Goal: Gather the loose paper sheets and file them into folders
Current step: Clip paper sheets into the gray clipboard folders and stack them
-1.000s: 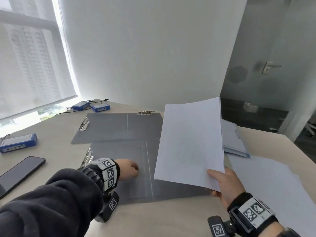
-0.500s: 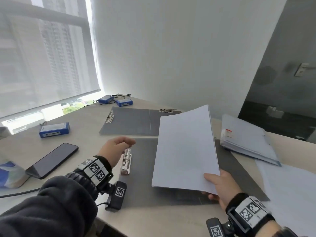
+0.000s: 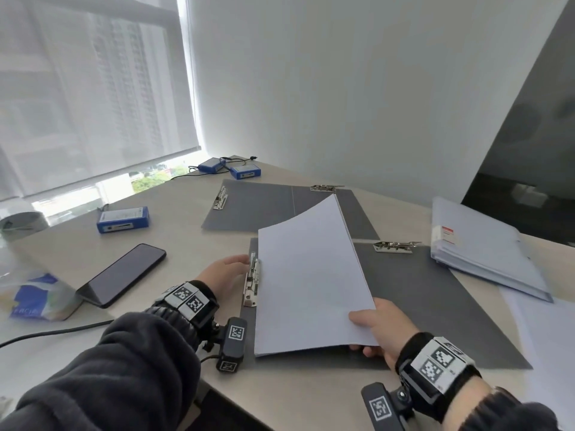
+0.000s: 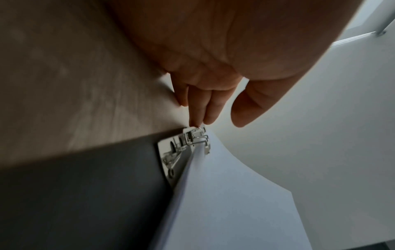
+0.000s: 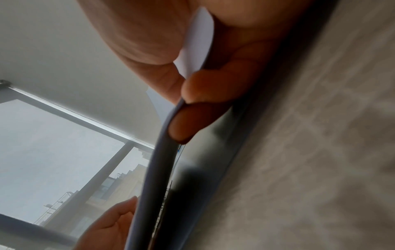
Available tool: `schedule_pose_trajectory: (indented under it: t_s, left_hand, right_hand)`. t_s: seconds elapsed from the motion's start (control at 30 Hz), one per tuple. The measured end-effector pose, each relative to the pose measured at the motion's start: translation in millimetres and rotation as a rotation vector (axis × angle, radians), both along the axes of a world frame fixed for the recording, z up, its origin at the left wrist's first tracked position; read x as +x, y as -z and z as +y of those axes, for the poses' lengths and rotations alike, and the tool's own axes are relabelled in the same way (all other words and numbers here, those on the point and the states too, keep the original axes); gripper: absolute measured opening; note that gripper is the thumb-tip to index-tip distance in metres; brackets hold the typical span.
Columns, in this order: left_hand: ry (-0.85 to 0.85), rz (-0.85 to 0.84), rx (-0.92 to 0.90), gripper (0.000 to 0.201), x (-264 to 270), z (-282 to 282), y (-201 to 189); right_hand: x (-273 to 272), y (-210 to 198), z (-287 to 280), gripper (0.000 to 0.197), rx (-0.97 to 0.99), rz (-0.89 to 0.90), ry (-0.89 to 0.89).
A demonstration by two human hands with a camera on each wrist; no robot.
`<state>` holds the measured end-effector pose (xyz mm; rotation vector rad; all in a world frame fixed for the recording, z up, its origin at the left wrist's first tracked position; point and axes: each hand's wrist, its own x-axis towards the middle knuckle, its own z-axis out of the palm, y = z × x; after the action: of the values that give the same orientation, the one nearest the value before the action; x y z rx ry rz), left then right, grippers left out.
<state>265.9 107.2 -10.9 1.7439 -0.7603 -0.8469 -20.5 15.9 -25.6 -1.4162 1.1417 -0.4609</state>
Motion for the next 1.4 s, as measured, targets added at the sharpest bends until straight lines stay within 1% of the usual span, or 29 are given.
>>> schedule_pose_trajectory:
  t_s: [0.13, 0.23, 0.33, 0.5, 0.63, 0.8, 1.0, 1.13, 1.27, 1.4]
  left_hand:
    - [-0.01, -0.008, 0.006, 0.032, -2.3, -1.4, -0.6]
    - [-0.023, -0.006, 0.009, 0.031, -1.8, -0.9, 0.7]
    - [-0.027, -0.01, 0.017, 0.034, -2.2, -0.4, 2.8]
    - [-0.038, 0.008, 0.016, 0.028, -4.6, -1.3, 3.0]
    - [-0.045, 0.028, 0.011, 0.024, -7.0, -0.7, 1.2]
    - [-0.032, -0.009, 0.033, 0.028, -4.5, -0.4, 2.4]
    - [-0.017, -0.038, 0.037, 0.031, -8.1, 0.5, -0.4]
    - [-0.006, -0.066, 0.045, 0.032, -8.1, 0.1, -0.4]
    - [-0.013, -0.035, 0.04, 0.03, -7.7, 0.0, 0.8]
    - [-0.014, -0.05, 0.039, 0.032, -7.1, -0.7, 0.9]
  right_hand:
    - [2.0, -1.1, 1.8, 0.015, 0.024, 0.029, -0.067]
    - [3.2, -3.1, 4.5, 0.019, 0.035, 0.014, -0.089]
    - [1.6, -3.6, 5.8, 0.03, 0.016, 0.002, -0.046]
    - [-2.2, 1.7, 4.0, 0.044, -0.005, -0.042, 0.029]
    - [-3.7, 4.5, 3.0, 0.044, -0.022, -0.041, 0.051]
    - [-4.3, 4.8, 1.4, 0.046, -0.025, -0.039, 0.035]
    - [-5.7, 5.2, 1.4, 0.039, -0.015, -0.044, 0.028]
    - [-5.4, 7.6, -0.9, 0.044, -0.004, -0.045, 0.037]
    - [-5.2, 10.0, -3.4, 0.049, -0.005, -0.048, 0.044]
    - [-5.3, 11.0, -4.7, 0.054, -0.006, -0.047, 0.051]
